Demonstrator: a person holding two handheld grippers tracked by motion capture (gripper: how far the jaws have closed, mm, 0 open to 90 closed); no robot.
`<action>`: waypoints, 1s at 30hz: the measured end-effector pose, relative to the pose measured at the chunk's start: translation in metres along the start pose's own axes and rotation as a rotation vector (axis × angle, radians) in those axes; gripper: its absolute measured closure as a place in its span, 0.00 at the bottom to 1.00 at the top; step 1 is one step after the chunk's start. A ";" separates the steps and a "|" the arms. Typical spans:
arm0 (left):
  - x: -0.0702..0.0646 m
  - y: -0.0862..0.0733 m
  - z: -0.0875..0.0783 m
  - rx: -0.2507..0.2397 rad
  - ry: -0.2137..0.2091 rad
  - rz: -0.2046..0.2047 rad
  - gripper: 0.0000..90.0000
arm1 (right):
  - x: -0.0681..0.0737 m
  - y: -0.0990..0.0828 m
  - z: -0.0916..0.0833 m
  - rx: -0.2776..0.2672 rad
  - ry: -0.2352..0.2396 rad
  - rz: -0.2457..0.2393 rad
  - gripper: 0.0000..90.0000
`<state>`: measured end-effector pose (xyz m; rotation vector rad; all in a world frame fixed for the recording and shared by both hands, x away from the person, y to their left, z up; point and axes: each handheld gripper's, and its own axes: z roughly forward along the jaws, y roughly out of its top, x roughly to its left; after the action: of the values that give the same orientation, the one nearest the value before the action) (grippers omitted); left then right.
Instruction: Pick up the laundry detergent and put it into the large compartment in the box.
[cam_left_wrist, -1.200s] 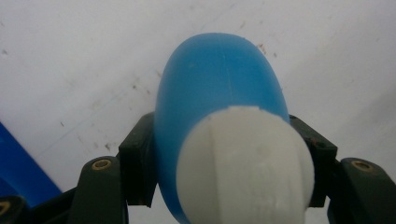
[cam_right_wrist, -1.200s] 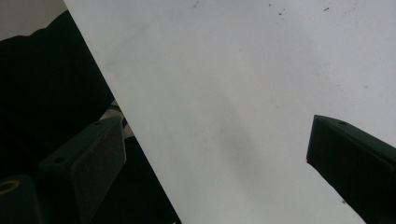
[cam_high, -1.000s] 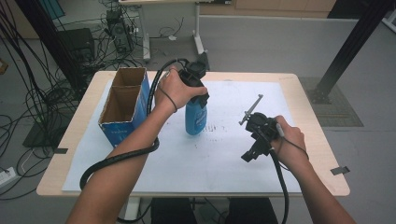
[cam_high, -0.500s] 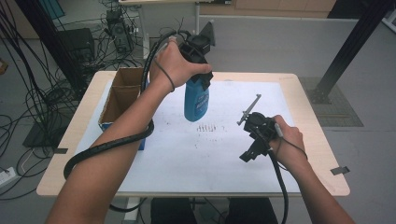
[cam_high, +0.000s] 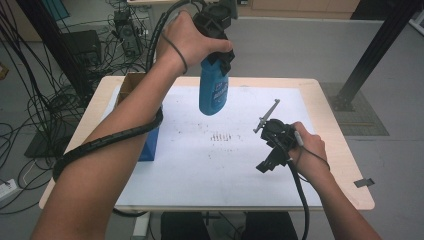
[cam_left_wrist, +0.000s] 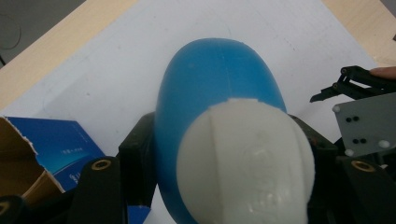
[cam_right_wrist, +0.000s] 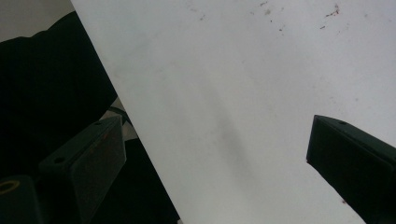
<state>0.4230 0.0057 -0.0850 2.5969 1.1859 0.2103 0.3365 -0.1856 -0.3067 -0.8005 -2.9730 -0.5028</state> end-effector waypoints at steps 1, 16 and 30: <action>-0.001 0.001 -0.004 -0.005 0.003 -0.001 0.42 | 0.000 0.000 0.000 0.002 0.002 -0.001 0.05; 0.007 -0.002 -0.011 -0.001 0.010 -0.043 0.42 | -0.001 0.000 0.001 0.003 0.006 -0.002 0.05; 0.040 -0.025 -0.026 -0.044 0.047 -0.177 0.42 | -0.001 0.002 0.002 -0.002 0.013 -0.006 0.05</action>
<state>0.4252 0.0567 -0.0674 2.4449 1.4015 0.2583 0.3385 -0.1836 -0.3078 -0.7852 -2.9641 -0.5089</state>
